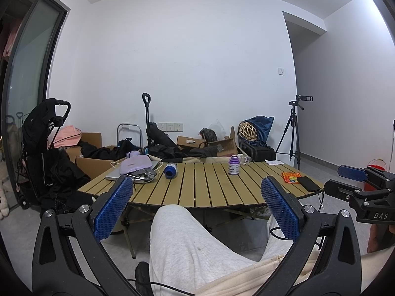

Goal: Flip cup upright

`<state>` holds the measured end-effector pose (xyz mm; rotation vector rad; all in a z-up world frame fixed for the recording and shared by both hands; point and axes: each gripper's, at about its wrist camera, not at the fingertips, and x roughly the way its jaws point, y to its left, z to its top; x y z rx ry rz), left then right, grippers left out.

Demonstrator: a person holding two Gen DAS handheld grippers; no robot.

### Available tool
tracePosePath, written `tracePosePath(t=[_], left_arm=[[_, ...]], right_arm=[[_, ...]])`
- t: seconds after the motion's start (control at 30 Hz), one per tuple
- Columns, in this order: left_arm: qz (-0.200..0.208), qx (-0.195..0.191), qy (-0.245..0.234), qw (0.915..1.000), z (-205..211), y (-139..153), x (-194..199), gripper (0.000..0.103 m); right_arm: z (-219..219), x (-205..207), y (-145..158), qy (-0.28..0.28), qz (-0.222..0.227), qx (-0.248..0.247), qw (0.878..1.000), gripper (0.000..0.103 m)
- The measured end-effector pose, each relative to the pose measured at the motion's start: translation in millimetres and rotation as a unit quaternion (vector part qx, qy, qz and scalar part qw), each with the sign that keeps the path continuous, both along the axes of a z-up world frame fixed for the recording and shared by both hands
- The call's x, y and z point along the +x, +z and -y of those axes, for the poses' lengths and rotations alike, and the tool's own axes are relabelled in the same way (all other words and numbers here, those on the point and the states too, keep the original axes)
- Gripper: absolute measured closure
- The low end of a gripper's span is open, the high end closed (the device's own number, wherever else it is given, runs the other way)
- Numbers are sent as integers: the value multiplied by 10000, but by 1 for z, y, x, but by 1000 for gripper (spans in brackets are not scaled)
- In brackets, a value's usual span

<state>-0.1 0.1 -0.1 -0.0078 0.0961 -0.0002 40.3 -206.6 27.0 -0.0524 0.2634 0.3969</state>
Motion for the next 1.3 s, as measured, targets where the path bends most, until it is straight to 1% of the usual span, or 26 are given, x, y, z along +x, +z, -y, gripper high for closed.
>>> tracePosePath(t=[0.6, 0.7, 0.77, 0.8, 0.87, 0.9, 0.97, 1.03, 1.1, 1.13, 1.2, 1.23, 1.27, 1.3], left_arm=[[-26, -3, -5, 10000, 1, 3, 1, 0], [-60, -7, -7, 10000, 2, 2, 0, 0], [-98, 3, -68, 9999, 0, 5, 0, 0], [-120, 39, -134, 9998, -2, 5, 5, 0], [-174, 140, -185, 9996, -8, -1, 24, 0], [-261, 313, -171, 9990, -11, -2, 36, 0], [-416, 570, -148, 9974, -15, -5, 59, 0], [-547, 665, -124, 9962, -25, -5, 90, 0], [-724, 591, -81, 9956, -37, -4, 123, 0], [-915, 464, -20, 9947, -46, -4, 147, 0], [-1222, 184, 48, 9923, -62, -6, 186, 0], [-1418, -1, 60, 9899, -71, -7, 210, 0], [-1539, -111, 29, 9880, -78, -7, 228, 0], [-1656, -151, 12, 9861, -83, -7, 246, 0]], right_arm=[[2, -2, 1, 14, -8, 0, 10000, 21], [-1, -9, -1, 39, -37, -22, 10000, 21], [-1, -6, -1, 65, -106, -35, 9999, 21], [-1, 6, -5, 83, -179, -29, 9998, 21], [2, 21, -6, 99, -306, -93, 9994, 21], [3, 32, -7, 139, -418, -129, 9989, 21], [2, 65, -4, 249, -627, -127, 9976, 21], [0, 93, 0, 377, -715, -26, 9967, 21], [-9, 138, 4, 483, -784, -14, 9958, 21], [-13, 151, 5, 510, -796, -38, 9955, 21], [-26, 194, 4, 585, -846, -143, 9946, 21], [-30, 205, 4, 613, -852, -165, 9943, 21], [-39, 228, 3, 671, -880, -215, 9936, 21], [-42, 240, 2, 676, -905, -218, 9934, 21]])
